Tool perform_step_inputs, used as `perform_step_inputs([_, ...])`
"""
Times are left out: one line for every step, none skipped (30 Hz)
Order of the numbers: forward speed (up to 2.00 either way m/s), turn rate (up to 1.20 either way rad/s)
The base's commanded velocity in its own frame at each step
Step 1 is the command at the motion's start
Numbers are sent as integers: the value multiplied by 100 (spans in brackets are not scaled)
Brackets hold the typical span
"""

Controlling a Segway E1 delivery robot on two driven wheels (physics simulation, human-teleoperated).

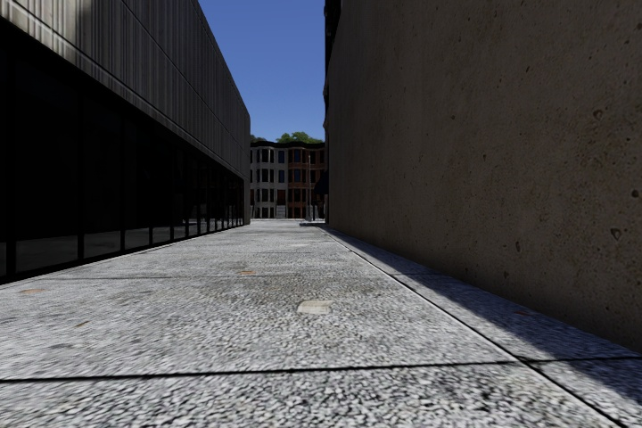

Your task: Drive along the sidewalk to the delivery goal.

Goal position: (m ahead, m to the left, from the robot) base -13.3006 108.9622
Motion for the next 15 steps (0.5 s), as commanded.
perform_step_inputs([0,0])
perform_step_inputs([0,0])
perform_step_inputs([0,0])
perform_step_inputs([0,0])
perform_step_inputs([0,0])
perform_step_inputs([0,0])
perform_step_inputs([0,0])
perform_step_inputs([0,0])
perform_step_inputs([0,0])
perform_step_inputs([0,0])
perform_step_inputs([0,0])
perform_step_inputs([0,0])
perform_step_inputs([0,0])
perform_step_inputs([0,0])
perform_step_inputs([0,0])
